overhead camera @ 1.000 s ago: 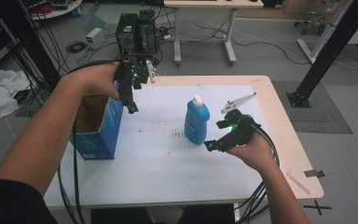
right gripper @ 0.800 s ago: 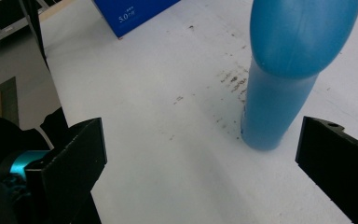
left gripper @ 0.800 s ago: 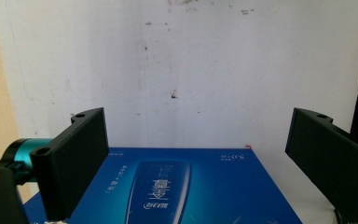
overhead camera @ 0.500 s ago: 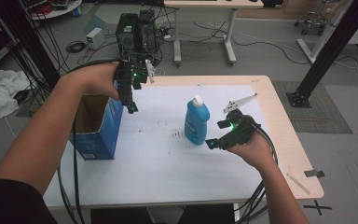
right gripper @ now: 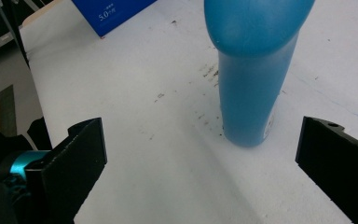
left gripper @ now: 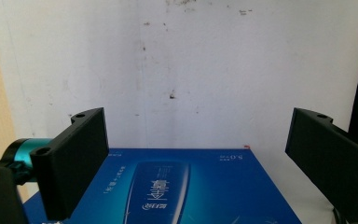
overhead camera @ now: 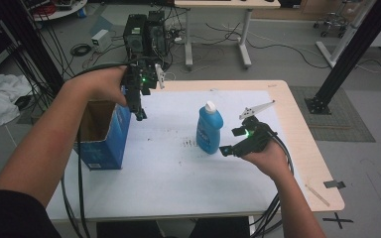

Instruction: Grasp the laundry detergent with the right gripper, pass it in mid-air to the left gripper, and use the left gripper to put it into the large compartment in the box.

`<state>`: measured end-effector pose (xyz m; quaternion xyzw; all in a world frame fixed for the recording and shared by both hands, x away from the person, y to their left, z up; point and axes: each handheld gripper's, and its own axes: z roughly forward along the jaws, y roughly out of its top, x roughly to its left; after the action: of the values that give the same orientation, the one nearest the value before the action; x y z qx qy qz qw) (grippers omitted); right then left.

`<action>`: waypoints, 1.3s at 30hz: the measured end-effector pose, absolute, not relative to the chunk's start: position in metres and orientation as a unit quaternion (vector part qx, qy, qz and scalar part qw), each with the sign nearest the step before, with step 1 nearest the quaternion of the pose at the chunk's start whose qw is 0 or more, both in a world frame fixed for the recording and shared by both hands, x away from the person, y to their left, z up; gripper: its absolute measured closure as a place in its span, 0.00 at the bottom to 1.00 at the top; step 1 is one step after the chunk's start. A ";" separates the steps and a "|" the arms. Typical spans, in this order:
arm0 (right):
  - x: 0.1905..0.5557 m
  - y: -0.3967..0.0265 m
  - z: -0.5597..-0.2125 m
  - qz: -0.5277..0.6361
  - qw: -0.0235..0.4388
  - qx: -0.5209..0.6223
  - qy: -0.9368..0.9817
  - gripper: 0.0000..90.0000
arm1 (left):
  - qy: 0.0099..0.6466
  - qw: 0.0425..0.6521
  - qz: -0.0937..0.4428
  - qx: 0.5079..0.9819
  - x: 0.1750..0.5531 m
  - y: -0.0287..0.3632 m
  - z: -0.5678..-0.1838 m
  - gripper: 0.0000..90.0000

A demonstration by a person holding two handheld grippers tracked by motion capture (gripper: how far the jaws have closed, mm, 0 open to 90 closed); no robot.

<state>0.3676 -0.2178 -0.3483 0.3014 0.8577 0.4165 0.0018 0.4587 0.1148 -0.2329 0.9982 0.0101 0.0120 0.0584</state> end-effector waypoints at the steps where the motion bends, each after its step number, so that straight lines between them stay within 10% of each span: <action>1: 0.368 -0.218 -0.349 0.417 0.001 0.304 0.857 0.01 | 0.010 0.058 0.012 0.998 0.459 0.115 -0.233 0.07; 39: 0.405 -0.181 -0.388 0.412 0.037 0.336 0.846 0.01 | -0.002 0.067 0.017 0.998 0.450 0.120 -0.235 0.07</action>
<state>0.4049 -0.1812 -0.3879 0.3357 0.8461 0.4124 0.0371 0.4496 0.1201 -0.2349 0.9976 -0.0017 0.0166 0.0666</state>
